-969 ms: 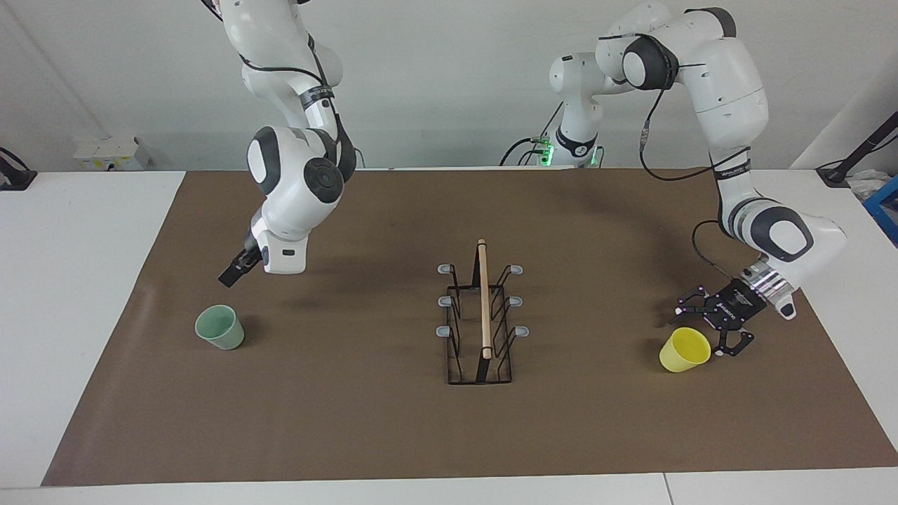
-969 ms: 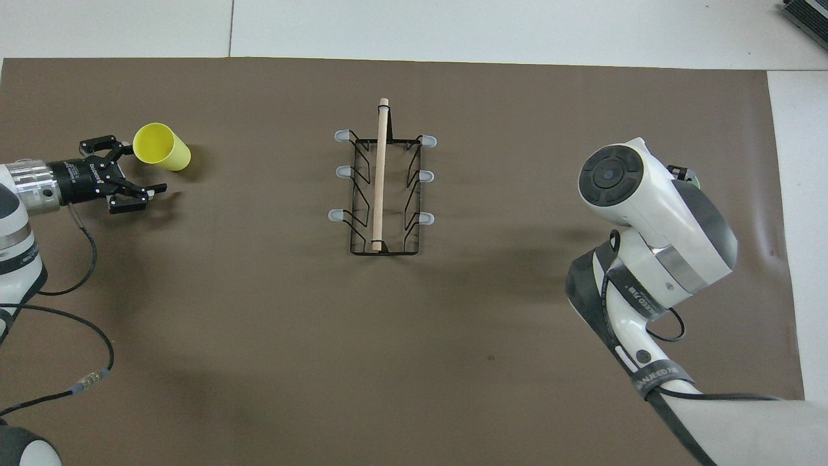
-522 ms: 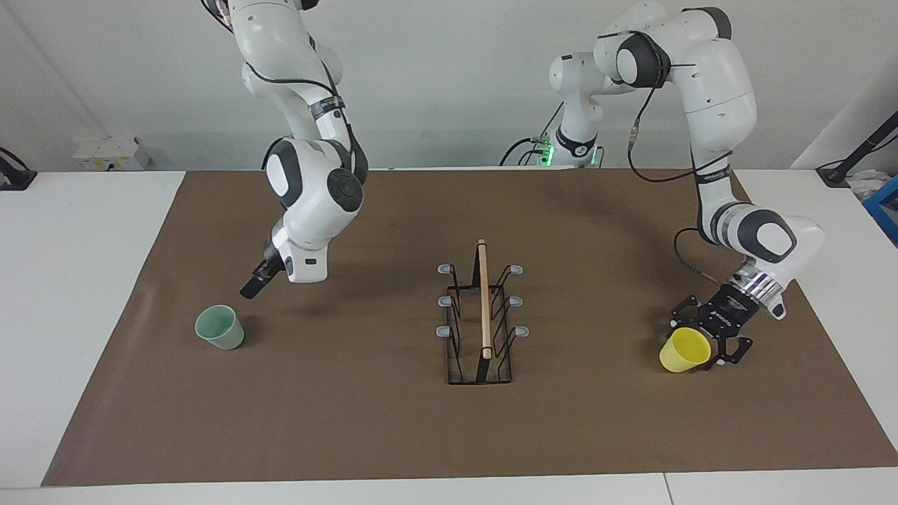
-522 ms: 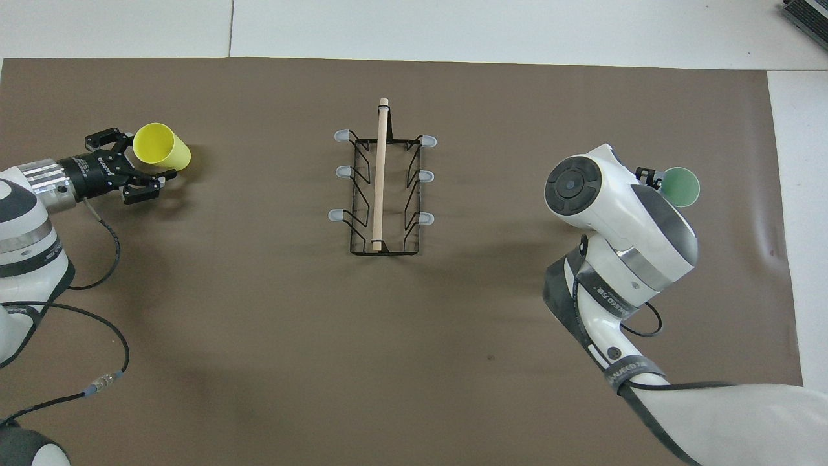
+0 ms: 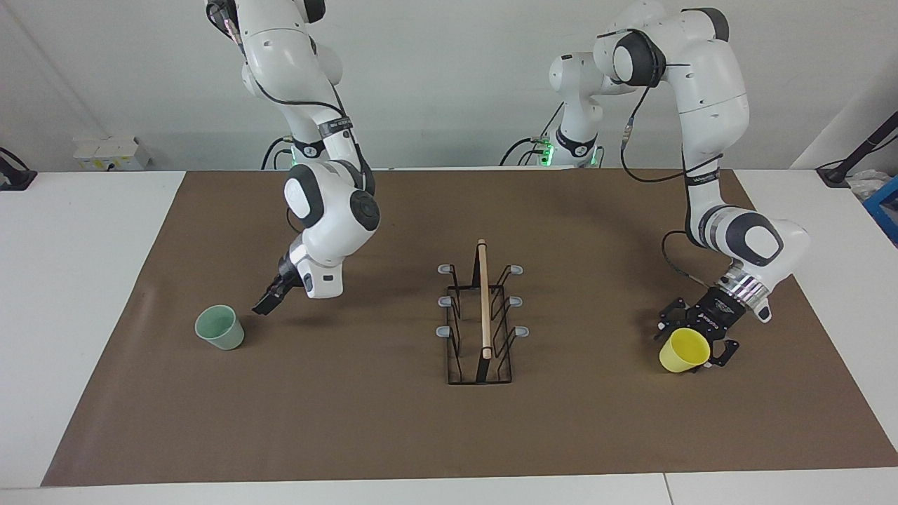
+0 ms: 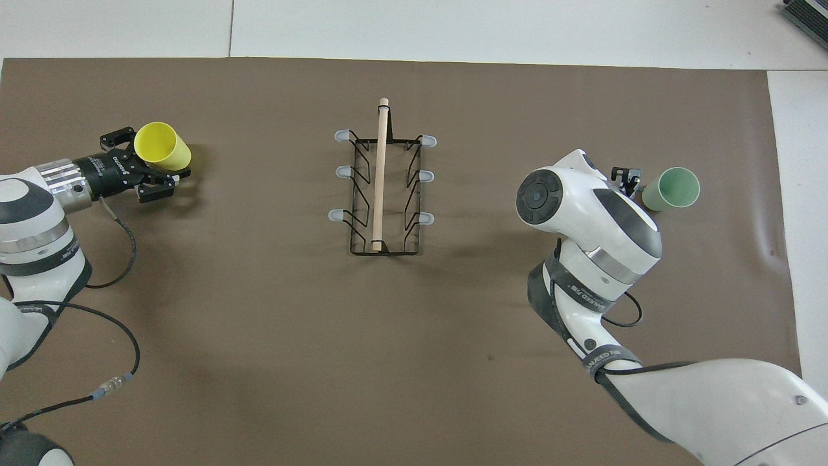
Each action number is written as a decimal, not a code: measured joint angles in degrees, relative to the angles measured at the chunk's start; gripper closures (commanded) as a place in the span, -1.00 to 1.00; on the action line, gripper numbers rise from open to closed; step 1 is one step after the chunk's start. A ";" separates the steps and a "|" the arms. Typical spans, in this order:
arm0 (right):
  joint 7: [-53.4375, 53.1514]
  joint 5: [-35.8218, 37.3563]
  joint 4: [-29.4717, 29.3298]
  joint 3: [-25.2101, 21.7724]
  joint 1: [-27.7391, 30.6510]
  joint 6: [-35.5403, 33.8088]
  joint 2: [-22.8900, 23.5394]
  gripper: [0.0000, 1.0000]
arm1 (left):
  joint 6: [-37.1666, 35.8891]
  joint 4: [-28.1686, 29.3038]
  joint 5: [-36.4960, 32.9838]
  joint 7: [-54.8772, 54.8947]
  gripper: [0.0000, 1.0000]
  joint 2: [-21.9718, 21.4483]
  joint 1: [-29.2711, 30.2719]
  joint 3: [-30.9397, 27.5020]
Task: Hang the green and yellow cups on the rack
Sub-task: 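Grasp and lift the yellow cup with the left gripper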
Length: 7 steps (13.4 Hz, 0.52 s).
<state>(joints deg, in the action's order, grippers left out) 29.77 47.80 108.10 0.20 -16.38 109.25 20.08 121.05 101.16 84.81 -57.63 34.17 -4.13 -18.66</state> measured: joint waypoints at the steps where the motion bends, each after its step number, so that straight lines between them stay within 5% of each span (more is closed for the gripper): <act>1: -0.12 0.72 -0.24 0.00 -0.18 0.07 0.49 -1.00 | 0.00 0.03 0.00 0.00 -1.00 -0.20 0.00 0.03; 3: -0.13 1.25 -0.49 -0.03 -0.24 1.25 1.11 -1.00 | -0.01 0.10 0.00 0.14 -1.00 -0.65 0.00 0.15; 4: -0.13 2.13 -0.55 -0.04 -0.24 1.52 1.33 -1.00 | -0.01 0.12 0.00 0.51 -0.77 -0.87 0.02 0.51; 5: -0.13 3.32 -0.57 -0.04 -0.24 1.56 1.62 -1.00 | 0.01 0.13 0.00 1.05 -0.26 -1.15 -0.01 1.12; 6: -0.13 4.24 -0.57 -0.03 -0.27 1.56 2.04 -1.00 | 0.12 0.14 0.01 1.56 0.99 -1.39 -0.04 1.59; 7: -0.13 5.18 -0.57 -0.03 -0.46 1.56 2.65 -1.00 | 0.27 0.15 0.01 2.15 1.00 -1.55 -0.05 1.84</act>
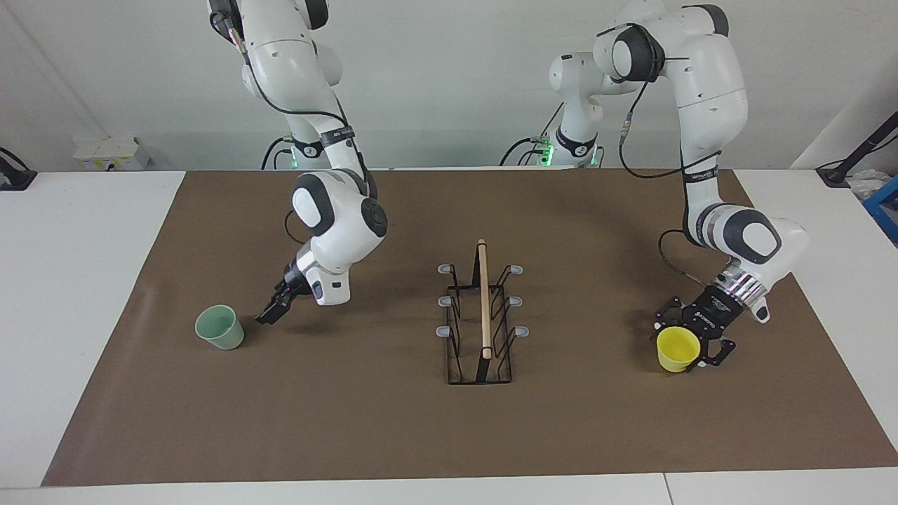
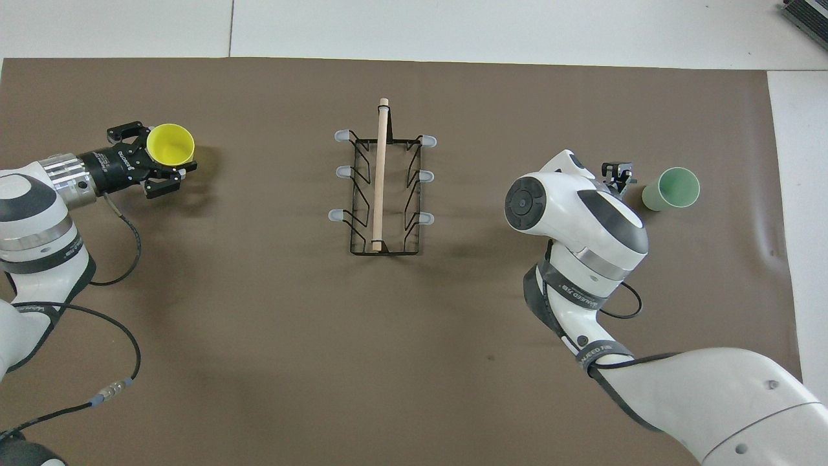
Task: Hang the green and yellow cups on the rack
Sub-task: 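Grasp and lift the yellow cup with the left gripper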
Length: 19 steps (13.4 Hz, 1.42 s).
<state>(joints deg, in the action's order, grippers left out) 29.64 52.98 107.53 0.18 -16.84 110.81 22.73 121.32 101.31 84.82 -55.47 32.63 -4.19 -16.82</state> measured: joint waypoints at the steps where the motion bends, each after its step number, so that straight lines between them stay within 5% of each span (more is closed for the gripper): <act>1: 0.00 1.05 0.01 0.01 -0.24 0.00 0.71 -1.00 | 0.12 0.06 0.00 1.16 1.00 -0.18 0.00 0.11; 9: 0.00 10.18 2.24 -0.20 -0.12 -1.35 3.37 -1.00 | 3.59 -1.02 -1.04 3.80 1.00 -3.57 -0.17 0.31; 19: 0.29 19.34 3.57 -0.29 1.76 1.92 4.76 -1.00 | 6.29 -7.91 -35.09 -1.31 1.00 -11.80 -4.01 0.80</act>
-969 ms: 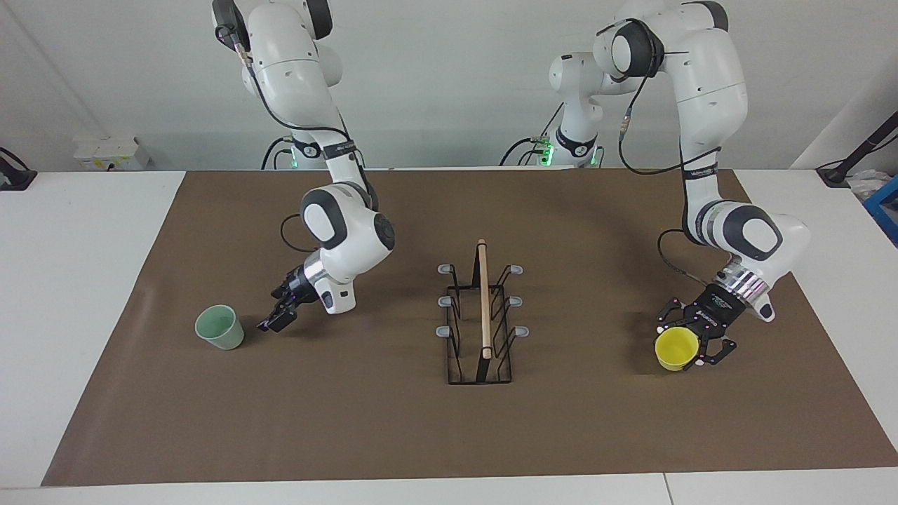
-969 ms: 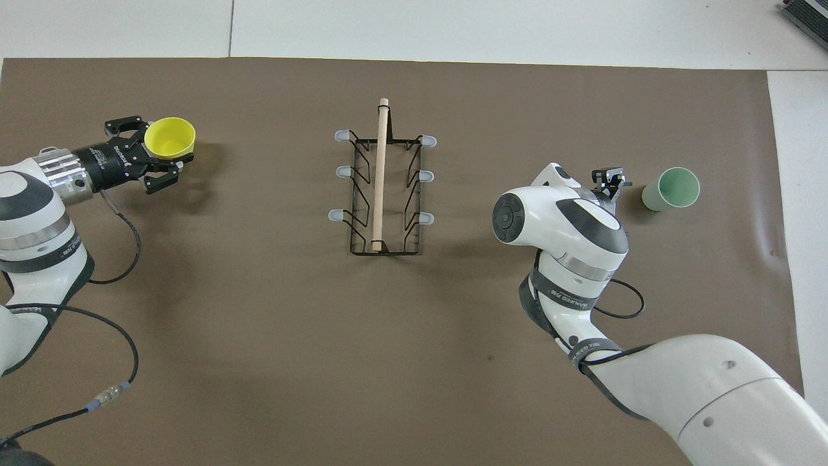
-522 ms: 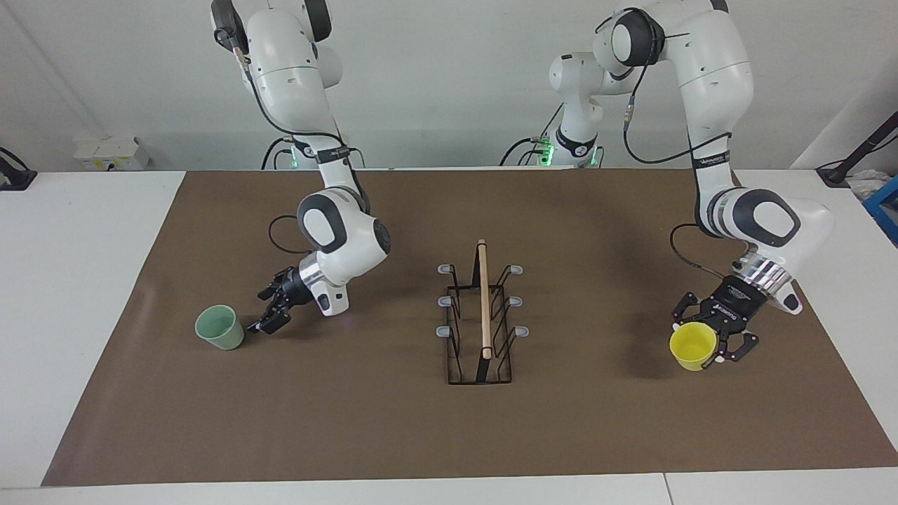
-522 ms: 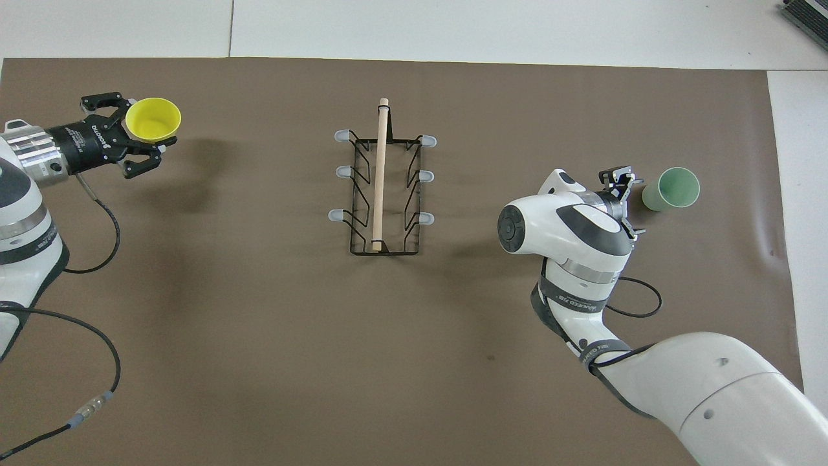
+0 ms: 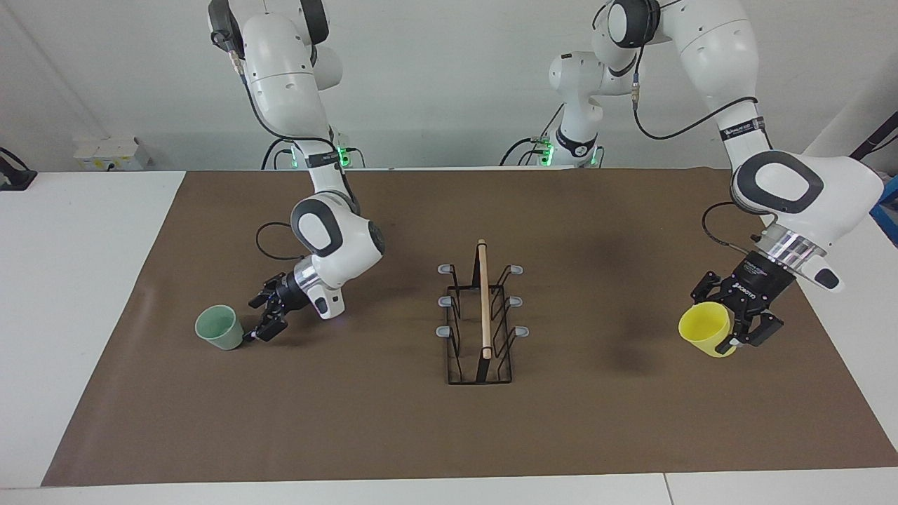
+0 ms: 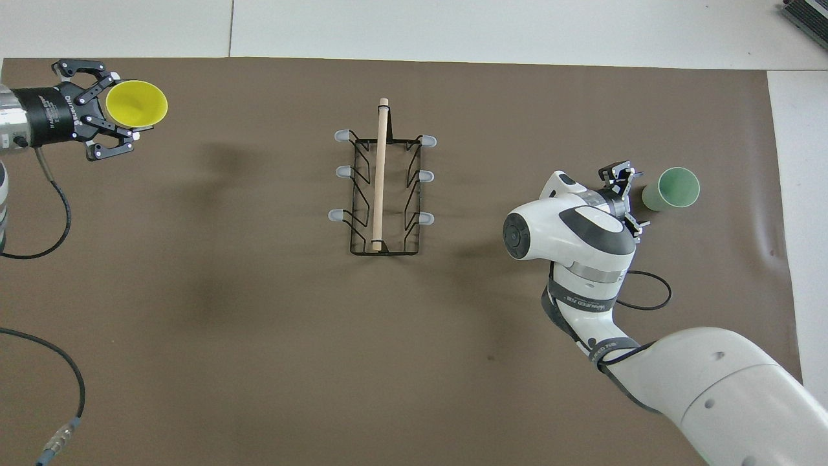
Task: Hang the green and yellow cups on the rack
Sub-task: 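Grasp and lift the yellow cup with the left gripper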
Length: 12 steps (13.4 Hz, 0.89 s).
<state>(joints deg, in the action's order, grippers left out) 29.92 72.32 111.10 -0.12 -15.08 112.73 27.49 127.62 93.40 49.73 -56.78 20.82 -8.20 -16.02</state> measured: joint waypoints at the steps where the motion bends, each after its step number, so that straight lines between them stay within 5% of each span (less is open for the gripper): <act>1: -0.01 0.68 0.00 0.03 -0.03 0.02 0.55 -1.00 | 0.42 -0.18 -3.82 -0.84 1.00 -1.15 -0.40 0.71; 7: -0.89 6.81 0.34 0.22 -0.49 0.09 3.12 -1.00 | 0.41 0.83 -21.46 -2.42 1.00 -8.00 -0.63 7.20; 12: -0.86 12.30 2.85 0.24 -0.57 0.08 3.55 -1.00 | 3.23 7.91 -30.93 -2.70 1.00 -16.79 -0.72 13.92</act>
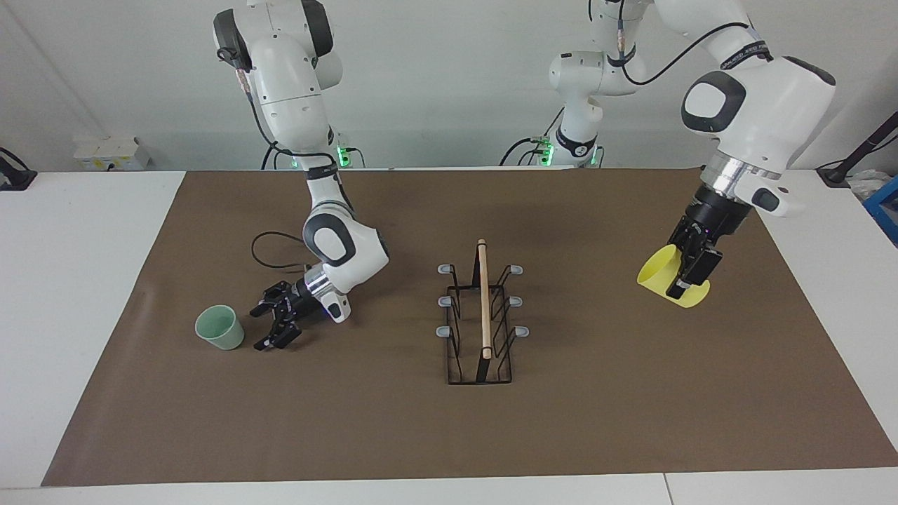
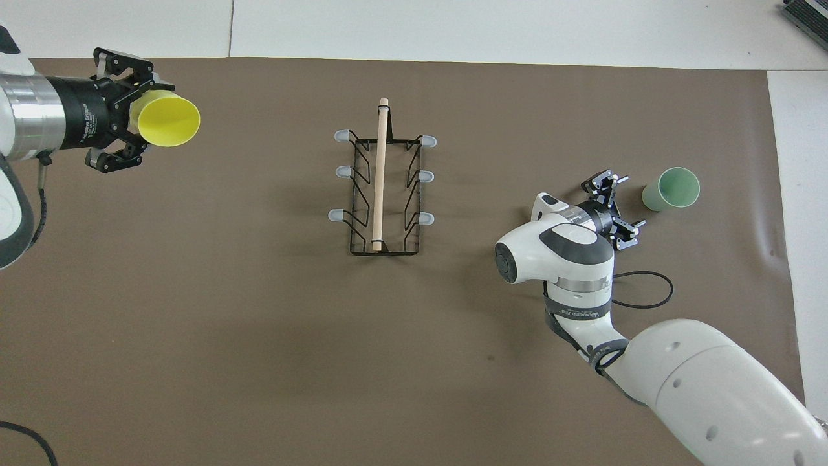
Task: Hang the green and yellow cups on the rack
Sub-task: 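Carry the yellow cup to the rack and hang it on a peg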
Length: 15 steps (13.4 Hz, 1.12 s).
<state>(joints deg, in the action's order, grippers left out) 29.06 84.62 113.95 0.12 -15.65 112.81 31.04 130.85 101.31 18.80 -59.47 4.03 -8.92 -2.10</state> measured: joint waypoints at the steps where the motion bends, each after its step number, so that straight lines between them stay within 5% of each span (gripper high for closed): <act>1: 0.03 0.73 0.31 0.01 -0.11 -0.07 0.00 -1.00 | 3.07 2.66 -1.97 0.00 1.00 -1.90 -0.01 1.66; 8: 0.33 3.02 1.61 -0.18 -0.26 -0.77 0.00 -1.00 | 22.35 19.30 -15.48 0.02 1.00 -8.71 -0.14 12.40; 15: 2.24 3.09 2.29 -0.52 -0.07 -1.51 -0.57 -1.00 | 27.30 25.26 -35.27 0.00 1.00 -10.01 -0.23 17.28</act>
<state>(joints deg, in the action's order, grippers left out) 31.31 87.71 116.24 -0.40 -15.73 111.30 30.47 158.15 126.57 -16.47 -59.47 -5.98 -9.15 15.17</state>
